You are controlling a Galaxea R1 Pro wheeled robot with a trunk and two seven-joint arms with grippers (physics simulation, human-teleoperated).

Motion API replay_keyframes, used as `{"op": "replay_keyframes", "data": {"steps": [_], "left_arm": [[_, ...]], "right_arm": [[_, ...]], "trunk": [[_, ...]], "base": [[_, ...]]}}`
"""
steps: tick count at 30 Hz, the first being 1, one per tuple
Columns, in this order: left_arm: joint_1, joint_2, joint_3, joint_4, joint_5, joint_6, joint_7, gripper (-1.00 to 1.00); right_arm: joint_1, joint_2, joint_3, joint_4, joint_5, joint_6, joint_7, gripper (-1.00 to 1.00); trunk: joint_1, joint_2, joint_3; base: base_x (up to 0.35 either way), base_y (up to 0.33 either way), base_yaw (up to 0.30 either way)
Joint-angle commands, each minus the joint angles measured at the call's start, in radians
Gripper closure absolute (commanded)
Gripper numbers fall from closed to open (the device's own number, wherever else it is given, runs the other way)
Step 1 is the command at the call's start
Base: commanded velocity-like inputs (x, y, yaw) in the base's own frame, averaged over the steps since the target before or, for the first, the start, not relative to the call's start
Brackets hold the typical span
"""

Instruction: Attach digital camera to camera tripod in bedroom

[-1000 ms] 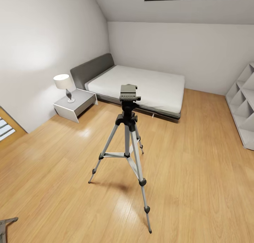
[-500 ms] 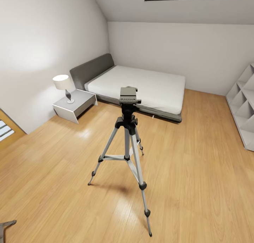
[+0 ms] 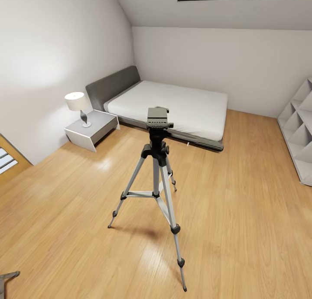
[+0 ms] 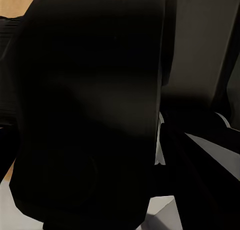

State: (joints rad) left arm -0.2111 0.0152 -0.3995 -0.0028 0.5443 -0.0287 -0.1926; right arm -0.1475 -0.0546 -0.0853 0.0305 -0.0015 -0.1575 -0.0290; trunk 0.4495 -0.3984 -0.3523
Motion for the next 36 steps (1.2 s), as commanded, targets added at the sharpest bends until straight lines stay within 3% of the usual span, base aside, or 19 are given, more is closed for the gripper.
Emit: {"op": "replay_keyframes", "data": {"steps": [1,36], "left_arm": [[-0.001,0.0,-0.009,0.001,0.008,-0.003,-0.005,1.0],[-0.001,-0.001,-0.009,0.001,0.008,-0.003,-0.005,1.0]], "right_arm": [[-0.001,0.0,-0.008,0.003,0.0,-0.007,0.0,-1.0],[-0.001,0.003,-0.002,0.002,0.0,-0.002,0.0,-1.0]], "trunk": [[0.0,-0.002,-0.001],[0.0,-0.002,-0.001]], "base": [[0.0,0.0,0.0],[0.0,0.0,0.0]]}}
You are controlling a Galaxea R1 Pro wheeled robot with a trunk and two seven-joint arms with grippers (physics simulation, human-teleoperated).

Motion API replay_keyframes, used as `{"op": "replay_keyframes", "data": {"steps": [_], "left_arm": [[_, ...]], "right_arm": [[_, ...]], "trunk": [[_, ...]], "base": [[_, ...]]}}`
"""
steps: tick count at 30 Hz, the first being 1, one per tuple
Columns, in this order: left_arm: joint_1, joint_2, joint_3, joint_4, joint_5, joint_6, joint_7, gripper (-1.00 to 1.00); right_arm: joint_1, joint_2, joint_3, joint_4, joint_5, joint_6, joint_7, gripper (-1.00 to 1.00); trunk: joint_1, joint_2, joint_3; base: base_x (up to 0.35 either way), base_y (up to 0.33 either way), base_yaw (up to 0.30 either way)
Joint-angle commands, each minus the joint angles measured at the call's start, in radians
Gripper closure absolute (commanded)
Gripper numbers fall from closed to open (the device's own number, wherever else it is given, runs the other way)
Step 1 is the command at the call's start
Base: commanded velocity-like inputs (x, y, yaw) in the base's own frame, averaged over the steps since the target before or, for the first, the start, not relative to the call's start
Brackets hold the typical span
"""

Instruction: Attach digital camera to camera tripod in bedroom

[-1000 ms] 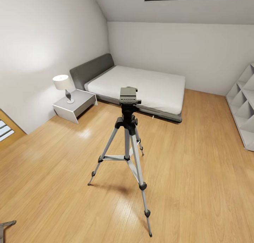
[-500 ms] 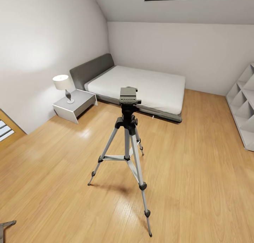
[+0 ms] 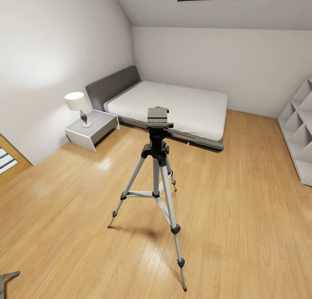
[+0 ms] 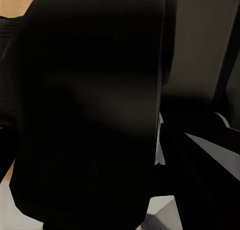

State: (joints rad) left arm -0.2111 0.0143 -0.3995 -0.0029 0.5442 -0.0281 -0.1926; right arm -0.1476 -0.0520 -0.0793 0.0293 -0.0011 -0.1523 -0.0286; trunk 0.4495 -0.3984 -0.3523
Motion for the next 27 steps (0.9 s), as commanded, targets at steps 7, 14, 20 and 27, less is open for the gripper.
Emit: {"op": "replay_keyframes", "data": {"steps": [7,14,20,27], "left_arm": [[-0.001,0.001,-0.009,0.0,0.008,-0.003,-0.005,1.0],[-0.001,0.001,-0.009,0.0,0.008,-0.004,-0.005,1.0],[-0.001,0.001,-0.009,0.0,0.008,-0.004,-0.005,1.0],[-0.001,0.0,-0.008,0.0,0.007,-0.004,-0.005,1.0]], "right_arm": [[-0.001,0.0,-0.005,0.002,0.004,-0.006,0.007,-1.0],[-0.001,-0.001,-0.005,-0.001,0.01,-0.006,0.008,-1.0],[-0.001,0.0,-0.005,-0.002,0.01,-0.008,0.002,-1.0],[-0.001,-0.002,-0.005,-0.003,0.012,-0.007,0.003,-1.0]], "trunk": [[0.0,-0.002,-0.001],[0.0,-0.002,-0.001],[0.0,-0.002,-0.001],[0.0,-0.002,-0.001]], "base": [[0.0,0.0,0.0],[0.0,0.0,0.0],[0.0,0.0,0.0],[0.0,0.0,0.0]]}}
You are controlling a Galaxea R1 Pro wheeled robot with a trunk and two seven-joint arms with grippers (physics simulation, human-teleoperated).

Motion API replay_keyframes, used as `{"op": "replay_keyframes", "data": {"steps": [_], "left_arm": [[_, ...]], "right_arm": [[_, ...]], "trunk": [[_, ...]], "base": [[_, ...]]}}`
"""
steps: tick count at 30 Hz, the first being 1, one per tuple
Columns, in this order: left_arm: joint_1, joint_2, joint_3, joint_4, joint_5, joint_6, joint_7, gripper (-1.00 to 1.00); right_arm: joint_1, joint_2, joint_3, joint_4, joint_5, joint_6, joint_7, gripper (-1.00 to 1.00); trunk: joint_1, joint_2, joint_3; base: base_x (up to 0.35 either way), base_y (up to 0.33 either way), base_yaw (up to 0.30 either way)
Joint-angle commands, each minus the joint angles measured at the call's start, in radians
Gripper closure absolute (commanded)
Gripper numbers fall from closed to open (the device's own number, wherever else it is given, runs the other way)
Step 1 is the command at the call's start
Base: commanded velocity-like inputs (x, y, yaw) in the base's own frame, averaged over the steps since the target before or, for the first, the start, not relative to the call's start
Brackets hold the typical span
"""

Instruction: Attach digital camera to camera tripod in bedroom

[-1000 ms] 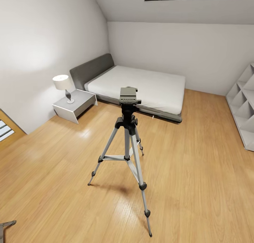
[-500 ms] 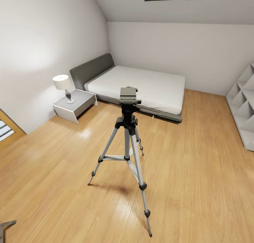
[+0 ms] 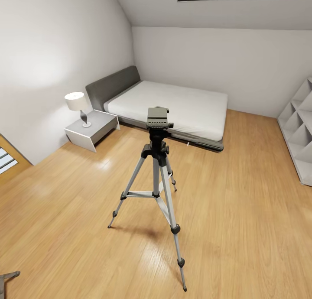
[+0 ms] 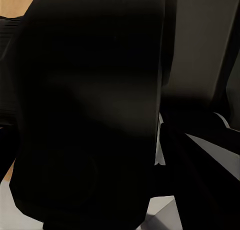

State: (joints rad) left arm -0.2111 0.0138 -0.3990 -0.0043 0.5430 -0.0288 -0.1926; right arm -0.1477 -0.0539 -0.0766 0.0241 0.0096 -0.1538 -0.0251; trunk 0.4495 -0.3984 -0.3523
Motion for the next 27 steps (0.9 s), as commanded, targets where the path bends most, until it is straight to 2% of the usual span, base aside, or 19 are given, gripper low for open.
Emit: {"op": "replay_keyframes", "data": {"steps": [1,3,7,8,11,14,17,24,27], "left_arm": [[-0.001,0.0,-0.009,0.001,0.008,-0.003,-0.005,1.0],[-0.001,0.0,-0.009,0.001,0.008,-0.003,-0.005,1.0],[-0.001,0.0,-0.009,0.001,0.008,-0.003,-0.005,1.0],[-0.001,0.0,-0.009,0.001,0.008,-0.003,-0.005,1.0],[-0.001,0.001,-0.009,0.001,0.008,-0.003,-0.005,1.0],[-0.001,0.001,-0.009,0.001,0.009,-0.003,-0.005,1.0],[-0.001,0.001,-0.008,0.001,0.009,-0.003,-0.005,1.0],[-0.001,0.001,-0.008,0.001,0.009,-0.003,-0.005,1.0],[-0.001,0.001,-0.008,0.001,0.009,-0.003,-0.005,1.0]], "right_arm": [[-0.001,-0.001,-0.007,0.002,0.001,-0.007,-0.001,-1.0],[-0.001,-0.005,-0.008,-0.01,0.007,-0.006,0.0,-1.0],[-0.002,-0.022,-0.009,-0.156,0.048,0.024,0.001,-1.0],[-0.001,-0.035,-0.015,-0.441,0.076,0.208,0.001,-1.0],[0.001,-0.042,-0.017,-0.631,0.086,0.349,0.0,-1.0],[-0.001,-0.042,-0.015,-0.75,0.09,0.433,0.004,-1.0],[-0.027,-0.04,-0.014,-0.787,0.09,0.469,0.001,-1.0],[-0.173,-0.036,-0.014,-0.809,0.08,0.531,-0.002,-1.0],[-0.207,-0.035,-0.012,-0.827,0.085,0.559,0.006,-1.0]], "trunk": [[0.0,-0.002,-0.001],[0.0,-0.002,-0.001],[0.0,-0.002,-0.001],[0.0,-0.002,-0.001],[0.0,-0.002,-0.001],[0.0,-0.002,-0.001],[0.0,-0.002,-0.001],[0.0,-0.002,-0.001],[0.0,-0.002,-0.001]], "base": [[0.0,0.0,0.0],[0.0,0.0,0.0],[0.0,0.0,0.0],[0.0,0.0,0.0],[0.0,0.0,0.0],[0.0,0.0,0.0],[0.0,0.0,0.0],[0.0,0.0,0.0],[0.0,0.0,0.0]]}}
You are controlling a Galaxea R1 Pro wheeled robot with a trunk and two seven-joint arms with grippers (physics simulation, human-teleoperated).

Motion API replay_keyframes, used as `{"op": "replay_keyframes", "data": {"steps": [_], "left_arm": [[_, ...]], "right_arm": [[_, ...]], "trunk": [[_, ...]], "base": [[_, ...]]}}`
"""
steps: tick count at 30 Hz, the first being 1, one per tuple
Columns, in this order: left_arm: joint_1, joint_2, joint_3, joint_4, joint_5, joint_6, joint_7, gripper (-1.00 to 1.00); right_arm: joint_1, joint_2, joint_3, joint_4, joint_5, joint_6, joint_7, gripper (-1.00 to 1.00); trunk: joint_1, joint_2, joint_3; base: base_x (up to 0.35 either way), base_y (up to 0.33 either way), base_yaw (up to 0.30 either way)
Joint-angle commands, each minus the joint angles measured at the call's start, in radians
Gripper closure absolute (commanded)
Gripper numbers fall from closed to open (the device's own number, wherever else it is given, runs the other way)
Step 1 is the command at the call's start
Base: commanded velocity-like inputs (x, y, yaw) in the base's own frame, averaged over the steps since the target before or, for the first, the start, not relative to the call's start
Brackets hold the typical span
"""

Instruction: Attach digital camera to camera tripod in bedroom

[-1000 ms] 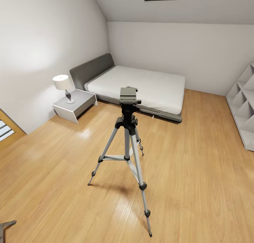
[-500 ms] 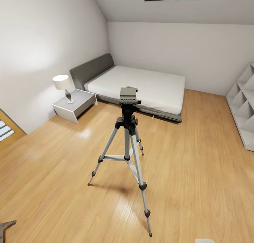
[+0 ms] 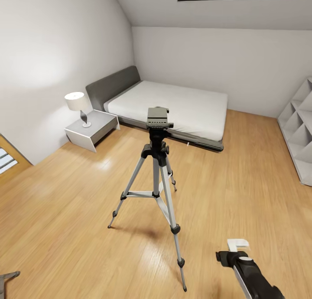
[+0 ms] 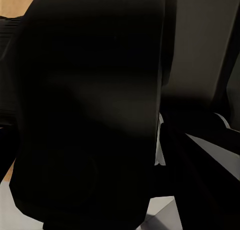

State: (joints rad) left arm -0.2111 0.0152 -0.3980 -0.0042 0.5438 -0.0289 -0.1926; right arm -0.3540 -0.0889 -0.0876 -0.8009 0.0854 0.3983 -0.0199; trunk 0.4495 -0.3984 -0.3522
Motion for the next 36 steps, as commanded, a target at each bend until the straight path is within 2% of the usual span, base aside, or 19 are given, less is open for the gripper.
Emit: {"op": "replay_keyframes", "data": {"steps": [1,9,16,25,26,27,30,31,32,36], "left_arm": [[-0.001,0.0,-0.009,0.001,0.008,-0.003,-0.005,1.0],[-0.001,0.0,-0.009,0.001,0.008,-0.003,-0.005,1.0],[-0.001,0.0,-0.009,0.001,0.008,-0.003,-0.005,1.0],[-0.001,0.0,-0.009,0.001,0.008,-0.003,-0.005,1.0],[-0.001,0.0,-0.009,0.001,0.008,-0.003,-0.005,1.0],[-0.001,0.0,-0.009,0.001,0.008,-0.003,-0.005,1.0],[-0.001,0.0,-0.009,0.001,0.008,-0.003,-0.005,1.0],[-0.001,0.0,-0.009,0.001,0.008,-0.003,-0.005,1.0],[-0.001,0.0,-0.009,0.001,0.008,-0.003,-0.005,1.0],[-0.001,0.0,-0.009,0.001,0.008,-0.003,-0.005,1.0]], "right_arm": [[-0.013,0.001,0.003,-0.041,0.01,0.039,0.005,-1.0],[-0.024,0.003,0.017,-0.161,0.011,0.178,0.008,-1.0],[-0.025,0.003,0.018,-0.178,0.006,0.209,0.01,-1.0],[-0.025,0.004,0.017,-0.183,0.004,0.213,0.01,-1.0],[-0.025,0.003,0.028,-0.24,0.002,0.213,0.021,-1.0],[-0.025,-0.004,0.095,-0.376,0.004,0.254,0.127,-1.0],[-0.025,-0.002,0.113,-0.448,0.01,0.326,0.167,-1.0],[-0.025,-0.001,0.12,-0.485,0.011,0.364,0.178,-1.0],[-0.025,0.003,0.149,-0.581,0.011,0.446,0.192,-1.0],[-0.025,0.004,0.189,-0.599,0.013,0.461,0.193,-1.0]], "trunk": [[0.0,-0.002,-0.002],[0.0,-0.002,-0.002],[0.0,-0.002,-0.002],[0.0,-0.002,-0.002],[0.0,-0.002,-0.002],[0.0,-0.002,-0.002],[0.0,-0.002,-0.002],[0.0,-0.002,-0.002],[0.0,-0.002,-0.002],[0.0,-0.002,-0.002]], "base": [[0.0,0.0,0.0],[0.0,0.0,0.0],[0.0,0.0,0.0],[0.0,0.0,0.0],[0.0,0.0,0.0],[0.0,0.0,0.0],[0.0,0.0,0.0],[0.0,0.0,0.0],[0.0,0.0,0.0],[0.0,0.0,0.0]]}}
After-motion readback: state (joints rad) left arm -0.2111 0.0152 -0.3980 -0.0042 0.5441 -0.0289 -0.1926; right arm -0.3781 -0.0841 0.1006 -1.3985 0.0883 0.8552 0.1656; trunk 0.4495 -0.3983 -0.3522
